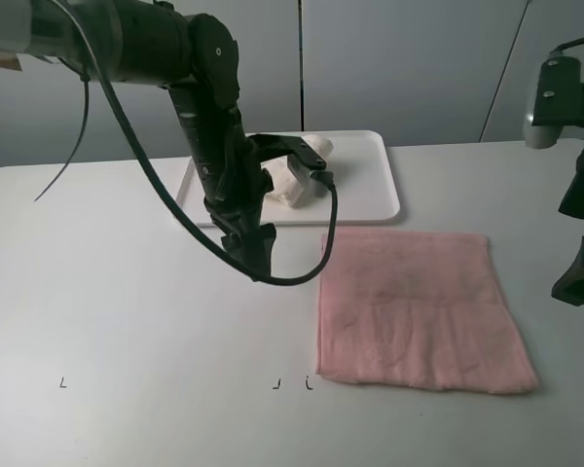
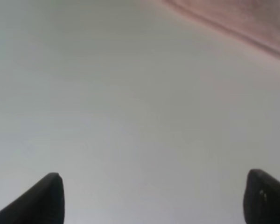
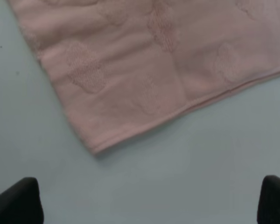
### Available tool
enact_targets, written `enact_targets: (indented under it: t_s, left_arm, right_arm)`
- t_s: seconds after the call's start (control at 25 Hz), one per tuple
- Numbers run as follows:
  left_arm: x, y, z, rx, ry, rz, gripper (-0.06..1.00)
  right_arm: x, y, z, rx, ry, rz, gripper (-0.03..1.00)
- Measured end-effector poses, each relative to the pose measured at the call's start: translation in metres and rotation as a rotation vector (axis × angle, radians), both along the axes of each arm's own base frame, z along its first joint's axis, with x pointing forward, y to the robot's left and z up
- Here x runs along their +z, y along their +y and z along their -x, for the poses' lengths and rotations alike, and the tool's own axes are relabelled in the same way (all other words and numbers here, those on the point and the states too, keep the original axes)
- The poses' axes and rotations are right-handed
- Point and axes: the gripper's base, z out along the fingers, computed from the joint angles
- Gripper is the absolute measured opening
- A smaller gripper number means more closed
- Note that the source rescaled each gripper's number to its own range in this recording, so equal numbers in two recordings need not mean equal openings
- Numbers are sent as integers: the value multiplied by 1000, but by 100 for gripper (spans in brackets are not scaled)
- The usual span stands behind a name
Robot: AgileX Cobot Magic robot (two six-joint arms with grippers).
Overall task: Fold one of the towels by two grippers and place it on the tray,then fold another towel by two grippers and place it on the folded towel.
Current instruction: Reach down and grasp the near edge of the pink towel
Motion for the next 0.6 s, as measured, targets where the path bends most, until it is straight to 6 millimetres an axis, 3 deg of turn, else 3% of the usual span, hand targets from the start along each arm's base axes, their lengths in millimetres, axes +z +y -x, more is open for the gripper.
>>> enact_targets:
  t_s: [0.32, 0.6]
  left_arm:
    - [-3, -12, 11, -56, 0, -3, 99]
    - [0, -42, 35, -141, -28, 18, 99]
  right_arm:
    - [-26, -3, 9, 207, 27, 40, 100]
    - [-51, -5, 19, 279, 22, 49, 100]
